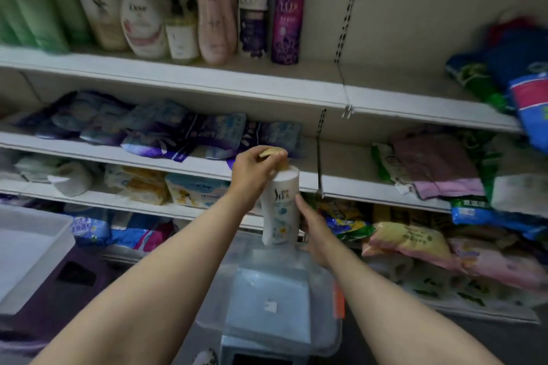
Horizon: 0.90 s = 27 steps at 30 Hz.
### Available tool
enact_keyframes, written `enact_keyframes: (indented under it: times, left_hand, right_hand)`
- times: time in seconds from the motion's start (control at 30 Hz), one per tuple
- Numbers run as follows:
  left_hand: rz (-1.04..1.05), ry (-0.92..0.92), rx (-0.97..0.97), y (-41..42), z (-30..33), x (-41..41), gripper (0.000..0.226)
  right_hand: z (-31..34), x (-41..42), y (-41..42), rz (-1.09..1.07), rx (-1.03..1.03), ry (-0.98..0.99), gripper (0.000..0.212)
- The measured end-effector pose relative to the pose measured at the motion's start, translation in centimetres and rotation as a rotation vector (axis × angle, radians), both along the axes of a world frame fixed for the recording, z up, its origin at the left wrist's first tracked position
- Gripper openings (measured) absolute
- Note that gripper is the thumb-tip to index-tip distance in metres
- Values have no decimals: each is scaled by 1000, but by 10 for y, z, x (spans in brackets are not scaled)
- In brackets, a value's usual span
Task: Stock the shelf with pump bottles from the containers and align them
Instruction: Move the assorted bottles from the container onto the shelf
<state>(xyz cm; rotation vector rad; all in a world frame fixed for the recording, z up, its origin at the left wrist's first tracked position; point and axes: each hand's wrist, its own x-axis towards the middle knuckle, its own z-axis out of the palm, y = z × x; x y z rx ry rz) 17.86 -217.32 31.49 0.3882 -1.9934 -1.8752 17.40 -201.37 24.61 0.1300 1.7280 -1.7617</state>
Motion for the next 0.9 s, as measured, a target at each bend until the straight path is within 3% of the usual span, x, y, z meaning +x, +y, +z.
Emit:
enact_keyframes:
  times: [0.2, 0.33, 0.43, 0.5, 0.67, 0.9]
  left_hand:
    - [81, 111, 44, 24, 60, -6, 35]
    - [45, 196, 166, 46, 86, -5, 60]
    - [1, 197, 173, 59, 87, -2, 44]
    - [-45, 182, 140, 65, 83, 1, 41]
    - [-119, 195, -93, 66, 98, -6, 75]
    - [-81, 237, -239, 45, 132, -45, 89]
  right_hand:
    - [65, -2, 12, -81, -196, 40, 45]
    - [98, -7, 13, -151, -333, -12, 60]
    - [120, -18, 15, -166, -385, 3, 65]
    - [134, -27, 17, -145, -447, 32, 60]
    - [170, -48, 18, -134, -527, 167, 48]
    - [205, -85, 3, -234, -390, 382, 48]
